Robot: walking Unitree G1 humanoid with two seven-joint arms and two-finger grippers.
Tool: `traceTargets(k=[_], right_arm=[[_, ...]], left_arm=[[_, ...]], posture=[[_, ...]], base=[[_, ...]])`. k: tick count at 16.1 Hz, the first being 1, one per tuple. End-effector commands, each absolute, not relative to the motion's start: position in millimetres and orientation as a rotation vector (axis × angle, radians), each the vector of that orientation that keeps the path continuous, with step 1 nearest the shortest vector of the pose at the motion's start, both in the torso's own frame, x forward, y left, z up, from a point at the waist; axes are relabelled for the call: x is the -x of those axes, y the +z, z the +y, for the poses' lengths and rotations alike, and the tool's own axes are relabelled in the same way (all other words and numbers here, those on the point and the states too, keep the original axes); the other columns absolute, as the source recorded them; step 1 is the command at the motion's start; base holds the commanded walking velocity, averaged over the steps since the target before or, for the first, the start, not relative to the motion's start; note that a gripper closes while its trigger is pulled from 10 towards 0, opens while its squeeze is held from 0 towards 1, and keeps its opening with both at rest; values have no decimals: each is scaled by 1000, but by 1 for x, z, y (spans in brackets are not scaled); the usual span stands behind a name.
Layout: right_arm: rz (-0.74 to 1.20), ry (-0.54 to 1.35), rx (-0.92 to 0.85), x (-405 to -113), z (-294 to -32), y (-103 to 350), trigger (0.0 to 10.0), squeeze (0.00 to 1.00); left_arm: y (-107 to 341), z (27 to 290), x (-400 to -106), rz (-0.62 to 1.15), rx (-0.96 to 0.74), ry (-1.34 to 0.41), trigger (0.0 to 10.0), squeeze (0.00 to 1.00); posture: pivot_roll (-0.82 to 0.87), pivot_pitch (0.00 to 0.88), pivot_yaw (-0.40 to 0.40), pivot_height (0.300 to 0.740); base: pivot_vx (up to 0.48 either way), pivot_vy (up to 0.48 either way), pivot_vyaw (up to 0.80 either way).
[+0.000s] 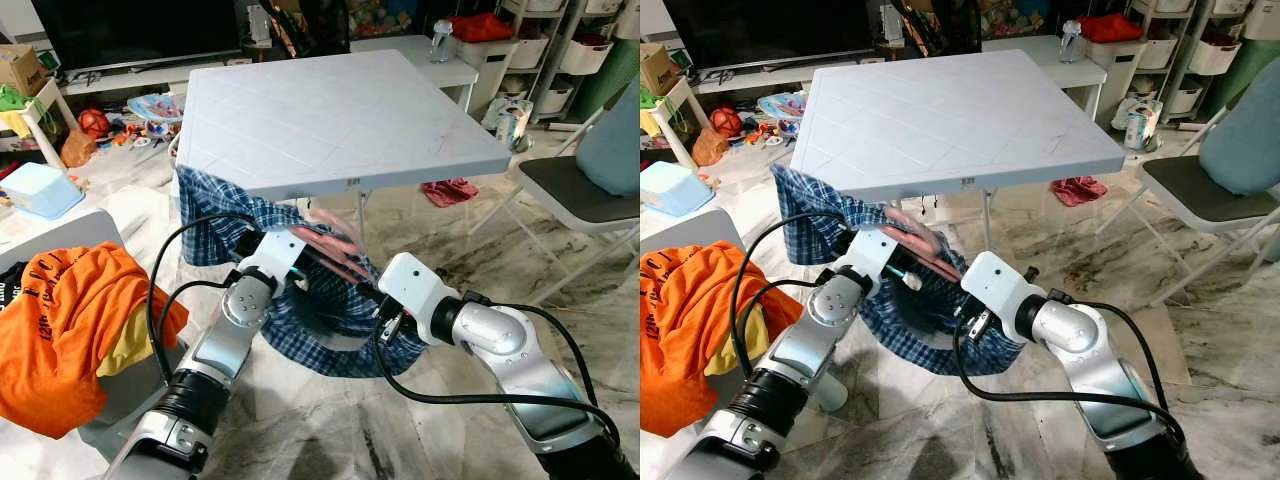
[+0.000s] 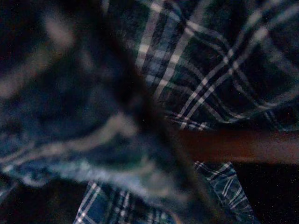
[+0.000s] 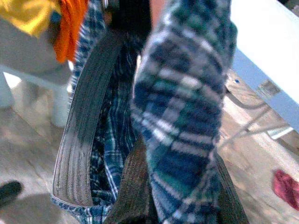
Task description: Hang hanger
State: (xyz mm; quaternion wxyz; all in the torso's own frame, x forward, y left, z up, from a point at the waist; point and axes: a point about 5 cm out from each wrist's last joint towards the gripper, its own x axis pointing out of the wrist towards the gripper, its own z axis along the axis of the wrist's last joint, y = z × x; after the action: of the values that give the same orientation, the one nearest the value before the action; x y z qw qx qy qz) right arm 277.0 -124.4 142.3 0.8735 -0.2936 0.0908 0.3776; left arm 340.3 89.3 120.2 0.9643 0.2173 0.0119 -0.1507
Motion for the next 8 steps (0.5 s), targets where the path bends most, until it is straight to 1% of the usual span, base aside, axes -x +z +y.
traceTargets(k=[1, 3, 4, 5, 6, 8], right_arm=[[209, 760, 672, -280, -130, 140, 10000, 0], [286, 662, 719, -289, -153, 132, 10000, 0], [328, 604, 725, -294, -166, 128, 10000, 0], [349, 567, 711, -299, -173, 127, 10000, 0], [352, 541, 709, -303, -177, 128, 10000, 0], [361, 491, 686, -310, -181, 131, 10000, 0]], left_arm=[[134, 87, -343, -43, -434, -311, 10000, 0], [142, 91, -344, -56, -402, -302, 10000, 0], [143, 93, -342, -44, -391, -318, 10000, 0], [136, 93, -339, -7, -388, -364, 10000, 0], [128, 93, -335, 26, -406, -395, 10000, 0], [101, 93, -323, 150, -412, -472, 10000, 0]], posture=[[-172, 0, 27, 740], [-167, 0, 21, 740], [-165, 0, 21, 740], [-161, 0, 21, 740], [-161, 0, 21, 740], [-160, 0, 21, 740]], base=[[0, 0, 0], [0, 0, 0], [0, 0, 0], [0, 0, 0], [0, 0, 0], [0, 0, 0]])
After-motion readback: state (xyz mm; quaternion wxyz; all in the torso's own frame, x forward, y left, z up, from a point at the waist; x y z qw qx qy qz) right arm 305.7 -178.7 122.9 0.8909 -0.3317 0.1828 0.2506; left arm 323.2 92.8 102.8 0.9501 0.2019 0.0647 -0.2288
